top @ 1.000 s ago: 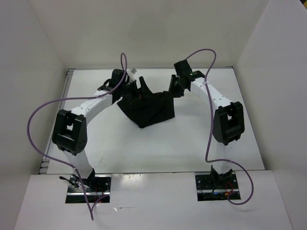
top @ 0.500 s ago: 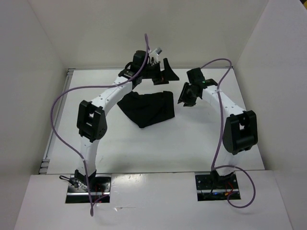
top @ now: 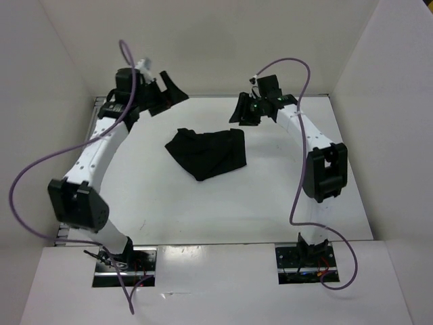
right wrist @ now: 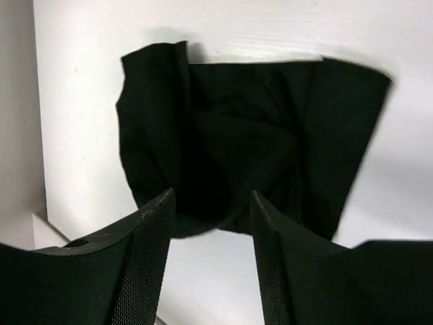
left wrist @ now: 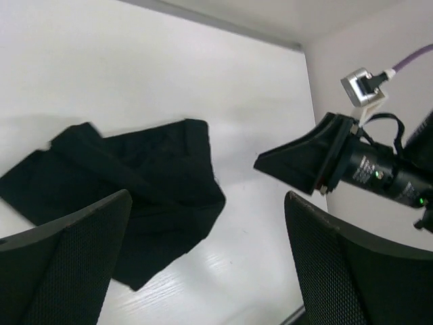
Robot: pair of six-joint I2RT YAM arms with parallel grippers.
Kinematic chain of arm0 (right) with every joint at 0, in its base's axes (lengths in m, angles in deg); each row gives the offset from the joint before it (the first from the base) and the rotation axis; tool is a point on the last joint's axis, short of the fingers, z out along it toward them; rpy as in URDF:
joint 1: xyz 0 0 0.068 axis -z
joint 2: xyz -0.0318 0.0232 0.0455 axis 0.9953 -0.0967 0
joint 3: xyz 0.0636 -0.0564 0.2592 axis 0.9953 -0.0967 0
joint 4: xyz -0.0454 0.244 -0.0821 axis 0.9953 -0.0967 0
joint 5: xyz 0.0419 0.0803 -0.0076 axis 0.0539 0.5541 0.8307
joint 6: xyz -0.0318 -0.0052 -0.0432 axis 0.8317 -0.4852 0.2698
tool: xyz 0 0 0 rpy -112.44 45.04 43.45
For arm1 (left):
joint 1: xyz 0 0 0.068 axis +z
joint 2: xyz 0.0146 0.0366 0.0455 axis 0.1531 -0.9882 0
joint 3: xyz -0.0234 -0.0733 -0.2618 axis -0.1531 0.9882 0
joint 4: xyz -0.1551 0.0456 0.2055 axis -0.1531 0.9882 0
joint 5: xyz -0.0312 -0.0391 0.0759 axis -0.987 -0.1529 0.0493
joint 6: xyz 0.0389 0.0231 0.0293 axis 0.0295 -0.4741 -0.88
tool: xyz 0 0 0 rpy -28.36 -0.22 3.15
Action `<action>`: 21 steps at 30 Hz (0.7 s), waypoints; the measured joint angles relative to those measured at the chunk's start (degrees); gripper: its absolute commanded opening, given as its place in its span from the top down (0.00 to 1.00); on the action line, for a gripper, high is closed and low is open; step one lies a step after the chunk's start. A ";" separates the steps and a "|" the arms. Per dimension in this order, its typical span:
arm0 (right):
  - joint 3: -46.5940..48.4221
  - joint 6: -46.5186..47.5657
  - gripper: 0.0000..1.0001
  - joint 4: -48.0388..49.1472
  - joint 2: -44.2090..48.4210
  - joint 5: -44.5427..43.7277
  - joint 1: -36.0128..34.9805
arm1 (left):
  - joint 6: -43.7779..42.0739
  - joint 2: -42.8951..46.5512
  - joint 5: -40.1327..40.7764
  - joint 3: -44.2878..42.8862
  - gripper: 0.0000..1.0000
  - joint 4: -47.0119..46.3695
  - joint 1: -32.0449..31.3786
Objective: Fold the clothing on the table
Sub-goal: Fold the skirt
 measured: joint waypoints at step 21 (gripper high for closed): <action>25.18 16.37 0.47 -13.25 -23.45 15.54 -11.43 | 1.55 13.79 -1.05 31.76 0.00 3.08 6.47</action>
